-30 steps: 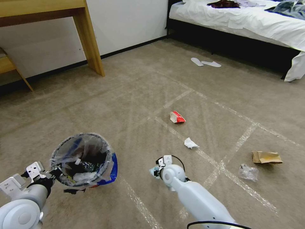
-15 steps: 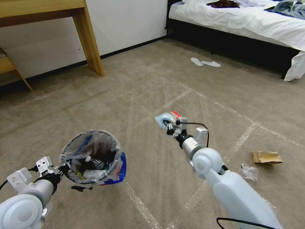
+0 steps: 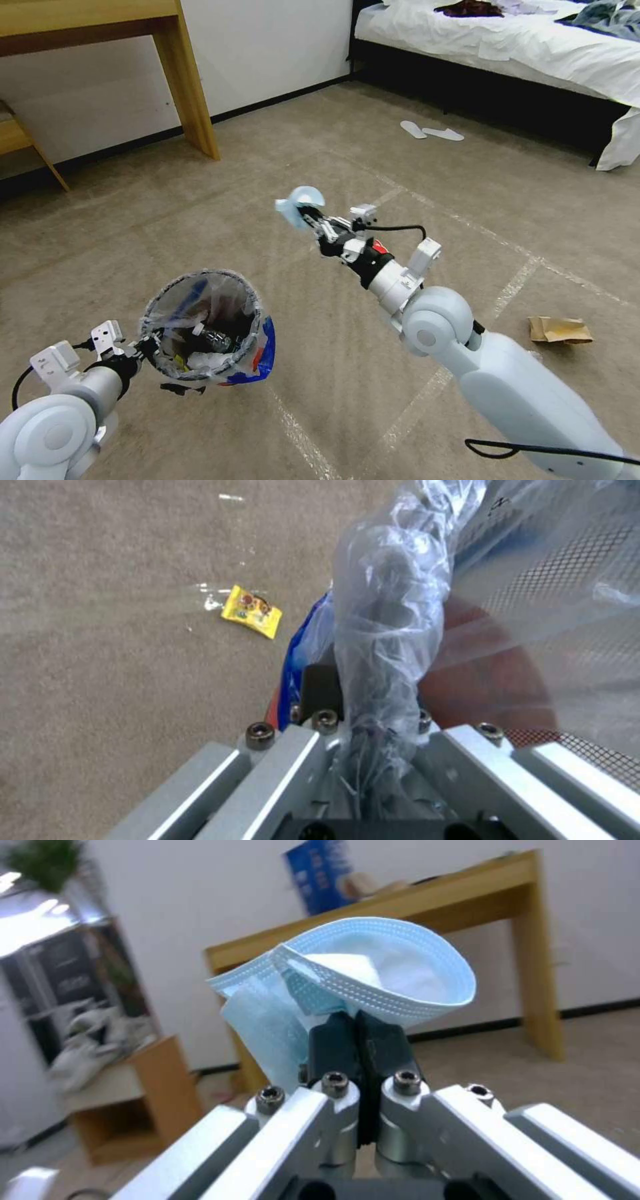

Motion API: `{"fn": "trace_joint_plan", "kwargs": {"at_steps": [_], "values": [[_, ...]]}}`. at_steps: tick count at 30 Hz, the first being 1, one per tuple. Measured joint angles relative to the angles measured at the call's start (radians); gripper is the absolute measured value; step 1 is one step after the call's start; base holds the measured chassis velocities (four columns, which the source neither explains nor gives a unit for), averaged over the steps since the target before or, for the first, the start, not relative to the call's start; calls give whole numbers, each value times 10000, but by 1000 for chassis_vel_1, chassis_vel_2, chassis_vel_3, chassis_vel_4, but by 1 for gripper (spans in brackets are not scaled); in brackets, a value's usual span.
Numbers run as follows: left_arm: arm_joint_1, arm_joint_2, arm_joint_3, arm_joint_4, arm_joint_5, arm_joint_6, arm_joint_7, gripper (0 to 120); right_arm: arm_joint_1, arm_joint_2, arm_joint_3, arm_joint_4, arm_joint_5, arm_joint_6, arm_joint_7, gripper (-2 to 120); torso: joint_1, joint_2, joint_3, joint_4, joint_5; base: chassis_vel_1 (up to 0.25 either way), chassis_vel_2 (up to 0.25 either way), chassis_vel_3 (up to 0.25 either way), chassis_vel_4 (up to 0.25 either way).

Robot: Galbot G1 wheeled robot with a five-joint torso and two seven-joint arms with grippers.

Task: Pick up the trash bin and place the garbage on the floor into it.

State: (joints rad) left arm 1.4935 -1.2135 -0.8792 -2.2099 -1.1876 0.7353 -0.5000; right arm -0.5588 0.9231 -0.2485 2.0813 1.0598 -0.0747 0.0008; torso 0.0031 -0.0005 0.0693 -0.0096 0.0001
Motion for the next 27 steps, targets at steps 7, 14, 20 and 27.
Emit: {"fn": "trace_joint_plan", "kwargs": {"at_steps": [7,14,20,27], "values": [[-82,30,222,285,5,11,-22,1,1022,-114,-1060,-112,109,8,-222,0,0,0,1,1,-1,0,0,0,0],[-60,89,262,267,9,12,-35,1,908,-295,-1479,10,-227,-41,-206,0,1,-1,1,0,1,0,0,0,0],[22,168,158,62,-85,12,-74,1,763,-628,-1633,377,-351,-140,-204,0,0,0,0,-1,1,0,0,0,0],[51,208,52,-47,-174,12,-123,1,638,-603,-1560,356,-401,-176,-115,0,0,0,0,-1,0,0,0,0,0]]}}
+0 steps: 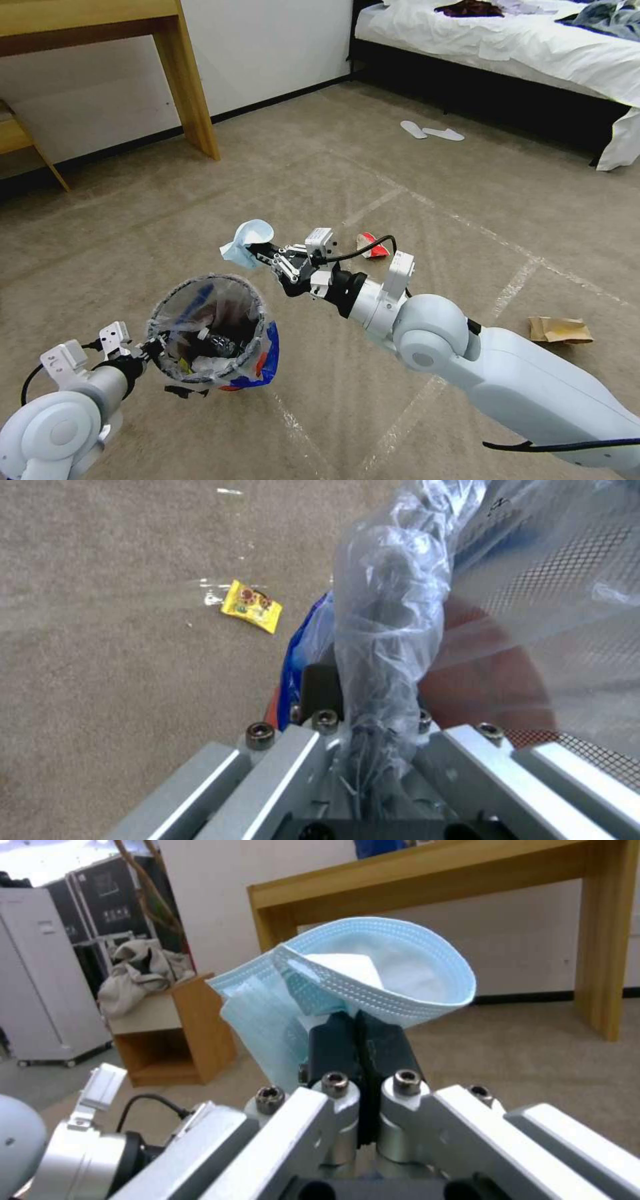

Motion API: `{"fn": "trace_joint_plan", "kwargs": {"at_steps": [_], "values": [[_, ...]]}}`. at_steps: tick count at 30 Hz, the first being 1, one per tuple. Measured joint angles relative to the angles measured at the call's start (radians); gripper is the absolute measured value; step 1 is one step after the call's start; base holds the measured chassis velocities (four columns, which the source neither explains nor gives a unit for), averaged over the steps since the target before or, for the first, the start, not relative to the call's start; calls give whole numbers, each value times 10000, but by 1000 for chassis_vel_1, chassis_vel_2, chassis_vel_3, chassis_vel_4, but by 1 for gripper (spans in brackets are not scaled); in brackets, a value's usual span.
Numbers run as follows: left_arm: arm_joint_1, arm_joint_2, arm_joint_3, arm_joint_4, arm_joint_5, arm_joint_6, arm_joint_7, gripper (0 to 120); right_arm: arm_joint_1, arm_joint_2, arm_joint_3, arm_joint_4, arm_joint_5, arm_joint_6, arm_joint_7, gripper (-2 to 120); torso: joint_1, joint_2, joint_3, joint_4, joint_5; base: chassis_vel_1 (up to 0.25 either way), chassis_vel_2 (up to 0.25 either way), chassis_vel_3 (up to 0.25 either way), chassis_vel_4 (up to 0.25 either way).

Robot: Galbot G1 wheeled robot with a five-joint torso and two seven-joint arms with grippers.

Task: Pick up the trash bin and place the garbage on the floor into it.

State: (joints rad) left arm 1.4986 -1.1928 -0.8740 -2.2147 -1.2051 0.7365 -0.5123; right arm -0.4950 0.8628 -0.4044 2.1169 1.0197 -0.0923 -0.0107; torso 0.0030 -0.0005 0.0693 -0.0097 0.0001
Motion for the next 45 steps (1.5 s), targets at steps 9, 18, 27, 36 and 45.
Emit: {"fn": "trace_joint_plan", "kwargs": {"at_steps": [9,18,27,36,45], "values": [[-53,4,-22,-97,-103,0,-91,1,143,107,-464,26,153,-157,259,0,0,0,0,1,0,0,0,0,0],[-47,41,-86,-240,-204,-5,-139,1,638,162,-1648,109,209,-477,605,0,0,0,0,0,0,0,0,0,0],[-39,23,-85,-280,-195,-11,-141,1,1567,624,-2818,-380,269,-441,666,0,1,-2,0,2,-1,0,0,0,0],[-54,41,-116,-294,-197,-12,-141,1,1740,794,-3485,-707,160,-398,649,0,0,-1,0,1,-1,0,0,0,0],[-85,51,-119,-248,-210,-12,-141,1,1382,680,-3579,-1084,-101,-355,653,0,1,-1,1,0,0,0,0,0,0]]}}
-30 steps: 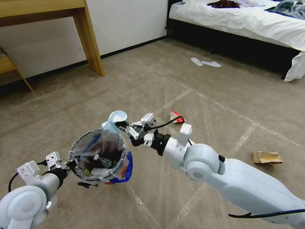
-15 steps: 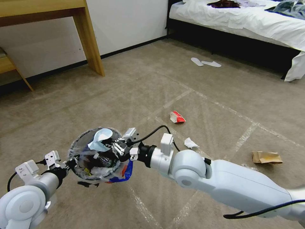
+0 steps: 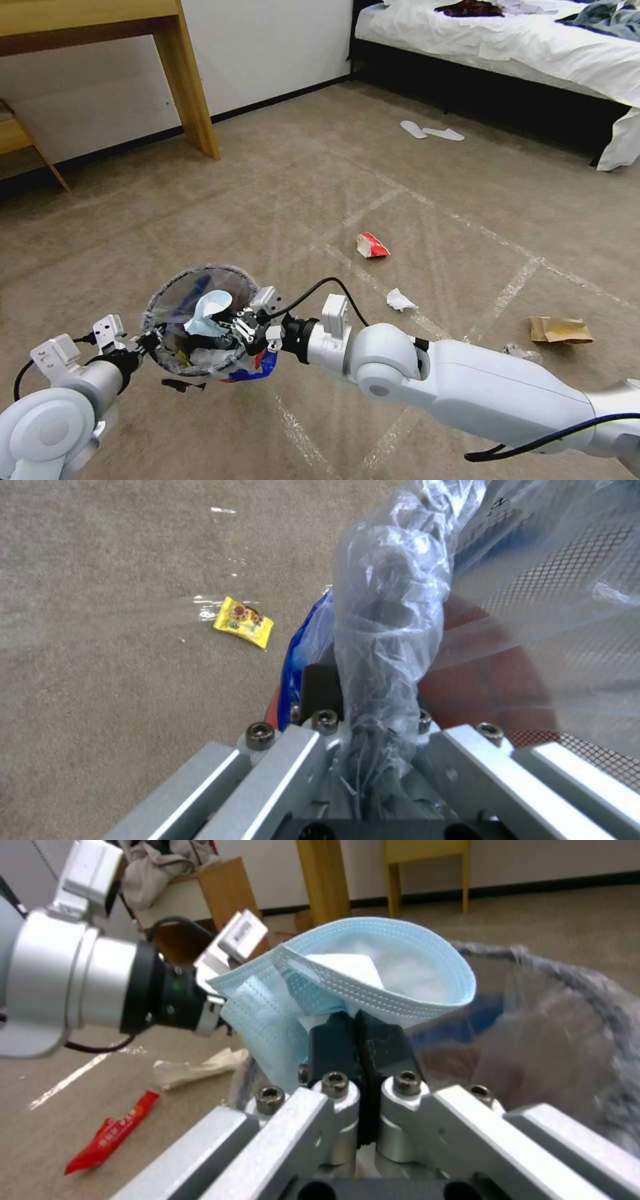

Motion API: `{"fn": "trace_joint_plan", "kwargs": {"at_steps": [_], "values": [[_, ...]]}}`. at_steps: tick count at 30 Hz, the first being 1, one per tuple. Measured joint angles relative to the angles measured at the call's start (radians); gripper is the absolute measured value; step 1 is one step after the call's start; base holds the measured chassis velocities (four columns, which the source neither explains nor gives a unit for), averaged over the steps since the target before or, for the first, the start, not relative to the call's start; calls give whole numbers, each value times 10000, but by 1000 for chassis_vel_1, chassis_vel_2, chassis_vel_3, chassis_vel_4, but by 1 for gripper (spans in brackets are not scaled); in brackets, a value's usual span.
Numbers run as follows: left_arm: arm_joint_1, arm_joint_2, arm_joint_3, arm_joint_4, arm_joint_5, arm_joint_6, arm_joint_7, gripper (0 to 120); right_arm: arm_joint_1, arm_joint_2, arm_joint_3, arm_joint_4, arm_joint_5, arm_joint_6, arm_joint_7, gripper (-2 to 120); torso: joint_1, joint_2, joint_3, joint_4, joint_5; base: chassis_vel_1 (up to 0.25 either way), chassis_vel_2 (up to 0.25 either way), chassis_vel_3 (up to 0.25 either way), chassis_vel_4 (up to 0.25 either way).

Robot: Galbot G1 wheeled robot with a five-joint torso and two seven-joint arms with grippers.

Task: Pick up the trash bin and place the garbage on the floor into it.

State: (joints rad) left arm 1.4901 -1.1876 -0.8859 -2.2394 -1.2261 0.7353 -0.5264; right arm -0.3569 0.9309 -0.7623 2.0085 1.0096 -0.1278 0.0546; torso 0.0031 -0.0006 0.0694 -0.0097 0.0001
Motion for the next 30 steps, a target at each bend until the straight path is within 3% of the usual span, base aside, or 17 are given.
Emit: {"fn": "trace_joint_plan", "kwargs": {"at_steps": [30], "values": [[-34,12,-44,33,-33,2,-4,1,-576,-139,148,-781,-539,83,0,0,0,0,-1,0,0,0,0,0,0]]}}
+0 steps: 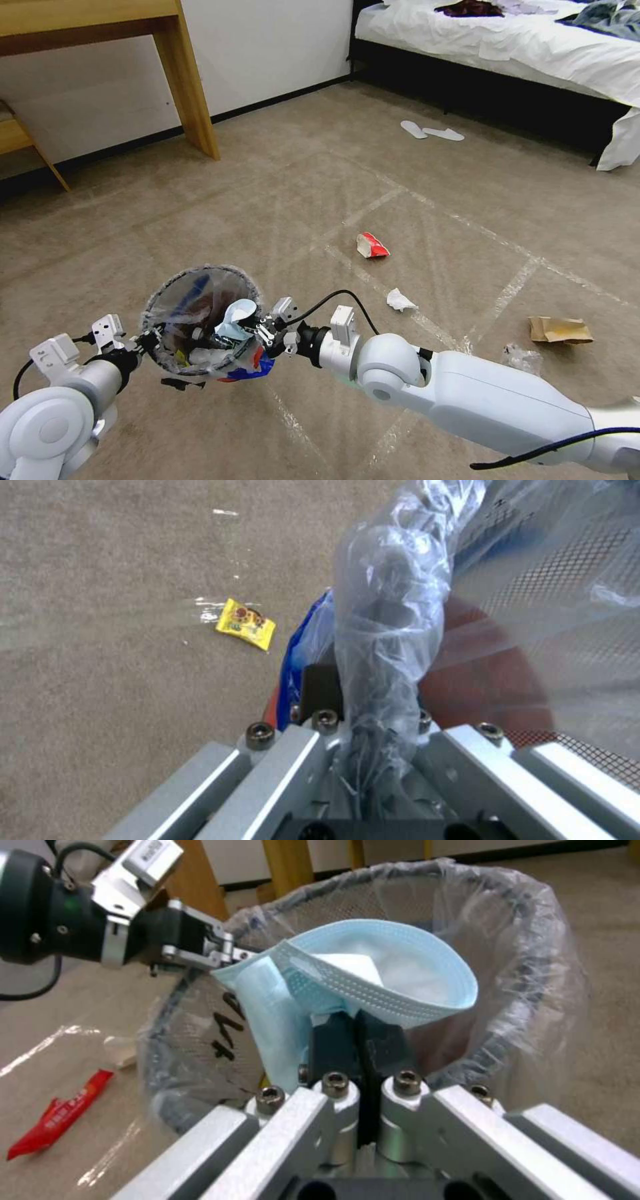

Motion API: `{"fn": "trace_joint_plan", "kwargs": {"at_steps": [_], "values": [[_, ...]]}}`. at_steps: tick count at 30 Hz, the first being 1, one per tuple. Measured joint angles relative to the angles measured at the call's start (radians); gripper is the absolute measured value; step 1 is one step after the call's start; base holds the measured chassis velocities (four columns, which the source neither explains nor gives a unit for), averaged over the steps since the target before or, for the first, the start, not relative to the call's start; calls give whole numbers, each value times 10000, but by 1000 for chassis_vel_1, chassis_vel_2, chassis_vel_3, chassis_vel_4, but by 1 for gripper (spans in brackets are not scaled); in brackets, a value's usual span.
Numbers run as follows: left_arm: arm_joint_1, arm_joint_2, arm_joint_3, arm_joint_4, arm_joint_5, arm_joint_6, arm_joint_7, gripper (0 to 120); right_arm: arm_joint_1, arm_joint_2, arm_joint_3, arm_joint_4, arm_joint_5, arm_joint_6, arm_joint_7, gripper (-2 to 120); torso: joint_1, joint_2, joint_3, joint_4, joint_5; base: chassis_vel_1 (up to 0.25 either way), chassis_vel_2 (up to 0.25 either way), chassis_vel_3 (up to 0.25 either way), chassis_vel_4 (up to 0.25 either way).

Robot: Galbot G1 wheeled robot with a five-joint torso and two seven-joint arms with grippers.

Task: Pick up the trash bin and place the garbage on the floor into it.

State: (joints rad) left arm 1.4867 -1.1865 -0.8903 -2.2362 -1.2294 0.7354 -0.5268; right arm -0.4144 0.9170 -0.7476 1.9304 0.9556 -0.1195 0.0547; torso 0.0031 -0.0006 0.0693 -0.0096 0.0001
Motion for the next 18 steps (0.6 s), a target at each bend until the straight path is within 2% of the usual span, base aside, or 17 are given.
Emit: {"fn": "trace_joint_plan", "kwargs": {"at_steps": [9,11,15,16,17,18], "values": [[33,-22,-1,-72,-3,0,0,1,-18,103,-4,-98,-58,-95,209,0,0,0,0,0,0,0,0,0,0],[84,-22,-36,-134,-3,0,0,1,-16,168,-23,-112,-69,-156,327,8,0,0,0,0,0,0,0,0,0],[120,-22,-55,-166,-4,0,2,1,-4,221,-26,-131,-66,-179,377,16,0,0,0,0,0,0,0,0,0],[144,-28,-70,-191,-4,0,4,1,5,258,-27,-140,-62,-196,409,23,0,0,0,0,-1,0,0,0,0],[144,-28,-70,-191,-4,0,4,1,5,258,-27,-140,-62,-196,409,23,0,0,0,0,-1,0,0,0,0],[181,-42,-92,-224,-3,0,8,1,19,313,-36,-143,-49,-228,474,30,0,0,0,0,0,0,0,0,0]]}}
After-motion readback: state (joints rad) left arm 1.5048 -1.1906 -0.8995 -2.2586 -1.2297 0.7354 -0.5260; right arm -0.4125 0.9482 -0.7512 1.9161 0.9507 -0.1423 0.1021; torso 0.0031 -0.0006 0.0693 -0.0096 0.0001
